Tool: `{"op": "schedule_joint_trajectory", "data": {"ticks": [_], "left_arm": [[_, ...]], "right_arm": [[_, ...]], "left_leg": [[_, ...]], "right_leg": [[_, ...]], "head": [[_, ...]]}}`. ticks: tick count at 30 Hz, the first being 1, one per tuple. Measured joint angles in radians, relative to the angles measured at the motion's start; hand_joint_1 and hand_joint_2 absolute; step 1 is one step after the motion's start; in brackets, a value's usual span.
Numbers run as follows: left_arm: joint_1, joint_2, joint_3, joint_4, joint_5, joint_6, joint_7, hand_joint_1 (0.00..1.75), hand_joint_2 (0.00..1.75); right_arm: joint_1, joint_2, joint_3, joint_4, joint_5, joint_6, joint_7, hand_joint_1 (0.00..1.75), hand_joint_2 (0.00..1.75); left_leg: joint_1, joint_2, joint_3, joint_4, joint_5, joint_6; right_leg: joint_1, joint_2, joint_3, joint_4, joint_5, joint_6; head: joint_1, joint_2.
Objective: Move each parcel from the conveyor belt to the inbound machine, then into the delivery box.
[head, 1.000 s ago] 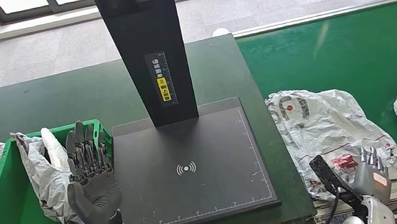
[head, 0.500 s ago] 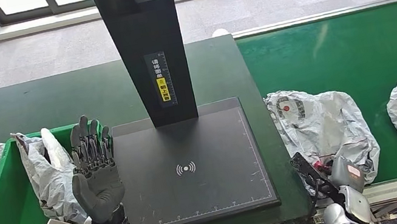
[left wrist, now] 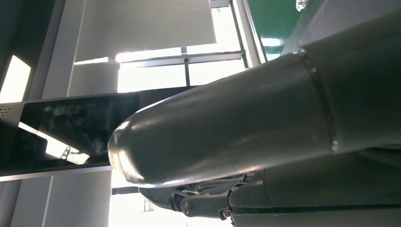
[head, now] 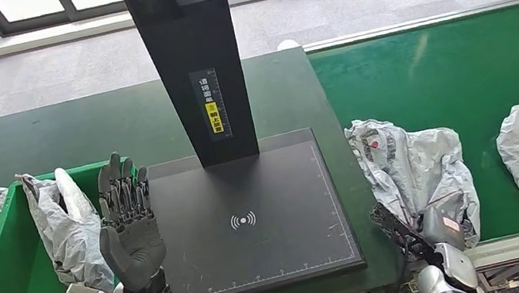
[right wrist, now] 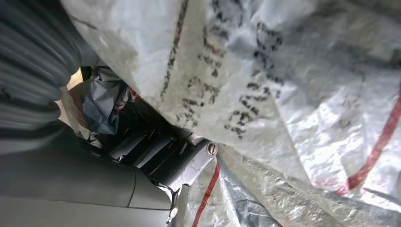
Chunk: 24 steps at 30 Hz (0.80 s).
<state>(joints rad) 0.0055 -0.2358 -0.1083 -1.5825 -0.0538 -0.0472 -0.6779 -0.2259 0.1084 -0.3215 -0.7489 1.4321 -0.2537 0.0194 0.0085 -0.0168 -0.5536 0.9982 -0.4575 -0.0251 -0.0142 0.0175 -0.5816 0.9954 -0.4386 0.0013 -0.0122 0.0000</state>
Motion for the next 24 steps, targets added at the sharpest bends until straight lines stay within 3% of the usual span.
{"op": "schedule_joint_trajectory", "data": {"ticks": [5, 14, 18, 24], "left_arm": [[0.02, 0.0, 0.001, -0.009, -0.006, 0.007, -0.001, 0.0, 0.0], [0.072, -0.002, 0.007, -0.066, -0.019, 0.022, -0.002, 0.0, 0.0], [0.081, -0.006, 0.012, -0.083, -0.018, 0.026, -0.002, 0.0, 0.0], [0.082, -0.019, 0.019, -0.093, -0.011, 0.018, -0.002, 0.0, 0.0]], "right_arm": [[0.05, 0.015, 0.028, -0.087, -0.079, -0.099, -0.061, 1.75, 1.75], [0.217, 0.081, 0.08, -0.522, -0.337, -0.201, -0.26, 1.75, 1.75], [0.281, 0.116, 0.105, -0.688, -0.531, -0.246, -0.409, 1.75, 1.75], [0.367, 0.159, 0.15, -0.907, -0.751, -0.22, -0.604, 1.75, 1.75]], "left_leg": [[0.0, -0.001, -0.004, 0.0, 0.0, 0.0], [0.0, -0.002, -0.01, 0.0, 0.0, 0.0], [0.0, -0.003, -0.011, 0.0, 0.0, 0.0], [0.0, -0.003, -0.011, 0.0, 0.0, 0.0]], "right_leg": [[0.0, -0.002, -0.002, 0.0, 0.0, 0.0], [0.0, -0.002, -0.008, 0.001, -0.001, 0.0], [-0.001, -0.003, -0.009, 0.001, -0.002, 0.0], [-0.001, -0.003, -0.009, 0.001, -0.002, 0.0]], "head": [[0.0, 0.0], [0.0, 0.0], [0.0, 0.0], [0.0, 0.0]]}}
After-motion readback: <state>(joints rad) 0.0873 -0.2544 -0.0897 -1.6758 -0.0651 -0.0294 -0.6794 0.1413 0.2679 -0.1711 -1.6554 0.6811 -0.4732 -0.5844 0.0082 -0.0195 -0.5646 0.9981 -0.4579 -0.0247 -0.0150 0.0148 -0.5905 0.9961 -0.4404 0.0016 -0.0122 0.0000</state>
